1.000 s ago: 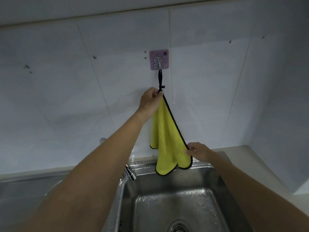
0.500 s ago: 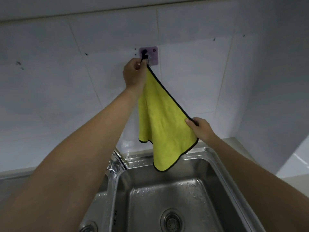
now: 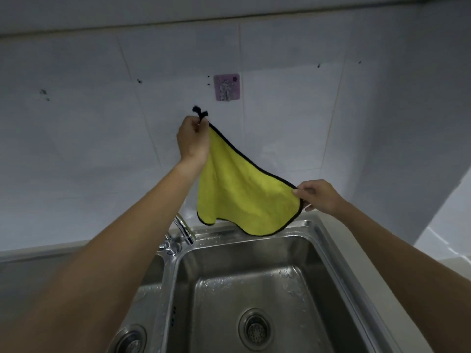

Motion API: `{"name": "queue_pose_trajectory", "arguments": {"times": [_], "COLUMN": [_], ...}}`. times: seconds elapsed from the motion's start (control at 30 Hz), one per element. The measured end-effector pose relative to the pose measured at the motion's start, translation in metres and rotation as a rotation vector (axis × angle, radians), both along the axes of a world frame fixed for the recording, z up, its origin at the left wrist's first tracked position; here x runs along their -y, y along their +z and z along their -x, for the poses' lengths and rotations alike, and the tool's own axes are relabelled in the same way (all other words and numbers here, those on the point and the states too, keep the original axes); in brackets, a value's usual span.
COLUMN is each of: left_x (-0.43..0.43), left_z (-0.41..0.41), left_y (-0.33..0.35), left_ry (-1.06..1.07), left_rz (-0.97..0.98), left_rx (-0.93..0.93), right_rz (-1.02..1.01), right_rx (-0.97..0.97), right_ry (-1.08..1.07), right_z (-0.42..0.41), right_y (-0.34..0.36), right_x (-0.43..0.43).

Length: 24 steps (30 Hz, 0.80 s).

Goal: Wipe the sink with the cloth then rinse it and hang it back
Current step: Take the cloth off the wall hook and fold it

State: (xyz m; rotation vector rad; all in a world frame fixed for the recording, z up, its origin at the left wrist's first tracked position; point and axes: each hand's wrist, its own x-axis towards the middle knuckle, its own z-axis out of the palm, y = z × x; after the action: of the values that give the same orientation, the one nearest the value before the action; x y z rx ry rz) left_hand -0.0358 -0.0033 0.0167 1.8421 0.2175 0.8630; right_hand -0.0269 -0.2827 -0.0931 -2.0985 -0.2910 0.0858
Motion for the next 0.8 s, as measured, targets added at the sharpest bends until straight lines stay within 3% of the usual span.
{"name": "queue_pose_trajectory", "arguments": {"times": [0.13, 0.3, 0.43, 0.63, 0.8], "left_x": [-0.007, 0.018, 0.053, 0.081, 0.085], "left_z": [0.017, 0.057, 0.097, 0.135, 0.148], "left_y": [-0.020, -0.051, -0.080, -0.108, -0.111], "left_ry": [-0.111, -0.158, -0.334, -0.466, -0.451], "left_rz": [0.131, 0.196, 0.186, 0.316, 0.273], "left_rx": [-0.171, -0.240, -0.285, -0.262, -0.233], "right_rz": [-0.122, -0.160, -0.217, -0.296, -0.316], "right_rx": [-0.010, -0.105, -0.136, -0.161, -0.277], "right_ry": [0.025, 0.090, 0.117, 0.142, 0.277], "right_z": [0.018, 0.045, 0.065, 0.090, 0.104], "right_y": [0.016, 0.030, 0.035, 0.030, 0.031], "right_x": [0.000, -0.014, -0.033, -0.050, -0.049]}}
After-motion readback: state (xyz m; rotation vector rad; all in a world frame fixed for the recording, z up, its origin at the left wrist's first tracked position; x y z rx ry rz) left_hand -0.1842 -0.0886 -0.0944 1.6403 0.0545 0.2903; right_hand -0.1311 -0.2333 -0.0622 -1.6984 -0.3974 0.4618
